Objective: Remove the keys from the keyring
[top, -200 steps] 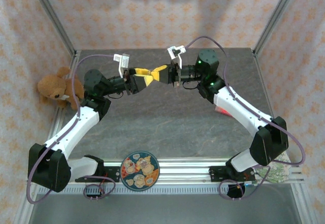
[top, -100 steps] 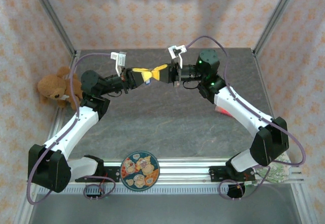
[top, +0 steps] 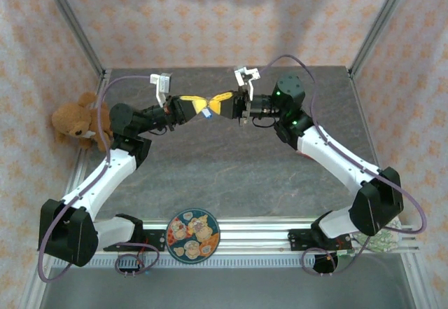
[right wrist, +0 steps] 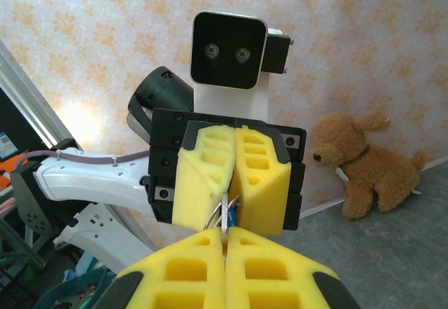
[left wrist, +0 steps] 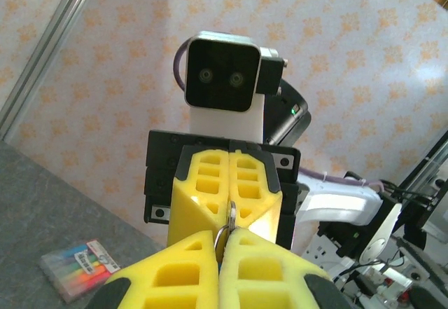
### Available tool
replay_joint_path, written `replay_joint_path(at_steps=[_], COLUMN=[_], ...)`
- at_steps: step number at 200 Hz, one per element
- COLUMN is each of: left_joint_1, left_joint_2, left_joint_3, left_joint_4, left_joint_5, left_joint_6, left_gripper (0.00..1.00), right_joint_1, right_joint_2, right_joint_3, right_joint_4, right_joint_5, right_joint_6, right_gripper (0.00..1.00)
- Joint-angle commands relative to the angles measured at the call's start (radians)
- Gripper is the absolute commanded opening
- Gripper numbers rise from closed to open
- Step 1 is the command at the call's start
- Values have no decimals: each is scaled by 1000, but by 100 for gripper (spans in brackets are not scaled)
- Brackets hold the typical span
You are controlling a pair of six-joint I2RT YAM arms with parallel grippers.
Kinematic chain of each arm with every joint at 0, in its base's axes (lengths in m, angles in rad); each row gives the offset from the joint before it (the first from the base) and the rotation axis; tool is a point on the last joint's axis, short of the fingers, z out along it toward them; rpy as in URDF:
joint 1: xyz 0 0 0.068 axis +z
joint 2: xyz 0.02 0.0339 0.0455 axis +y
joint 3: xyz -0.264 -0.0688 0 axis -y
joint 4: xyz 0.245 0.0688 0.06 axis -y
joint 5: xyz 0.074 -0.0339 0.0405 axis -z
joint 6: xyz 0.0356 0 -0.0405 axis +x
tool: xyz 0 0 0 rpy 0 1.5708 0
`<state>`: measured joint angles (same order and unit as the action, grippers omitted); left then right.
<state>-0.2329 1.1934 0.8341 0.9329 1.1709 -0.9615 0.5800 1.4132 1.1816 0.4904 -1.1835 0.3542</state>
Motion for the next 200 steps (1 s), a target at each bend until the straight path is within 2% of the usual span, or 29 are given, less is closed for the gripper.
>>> replay_joint_path(at_steps=[1,40,70,86,93,98,120,146,200], left_joint_1=[56,55,56,56,58,58,63,69,69], left_joint_2=[-5,-10,-26,-53,-66,-77,-118,-158,-180], left_joint_3=[-8,-30,-41,-51,-58,-62,-73,-66,22], left_joint_4=[140,135,108,47,10,-13,-105,-211,-441], left_joint_5=[-111,-152,-156,-170,-180,-187,-198,-192,-144], left_joint_6=[-54,-50,-25,27,45,61,126,196,340], left_gripper=[0,0,0,11,26,31,33,43,54], right_joint_1=[-5,18,26,24,21,19,6,-14,-35], right_joint_2=[-78,-137,-149,-152,-155,-155,-158,-157,-137], right_joint_3=[-42,-171,-140,-117,-108,-101,-77,-40,66], right_joint_4=[128,322,195,123,92,73,-13,-124,-428], right_joint_5=[16,115,135,146,147,146,140,105,73], right_joint_6=[-14,-42,-87,-109,-116,-120,-134,-148,-279], right_gripper=[0,0,0,0,0,0,0,0,0])
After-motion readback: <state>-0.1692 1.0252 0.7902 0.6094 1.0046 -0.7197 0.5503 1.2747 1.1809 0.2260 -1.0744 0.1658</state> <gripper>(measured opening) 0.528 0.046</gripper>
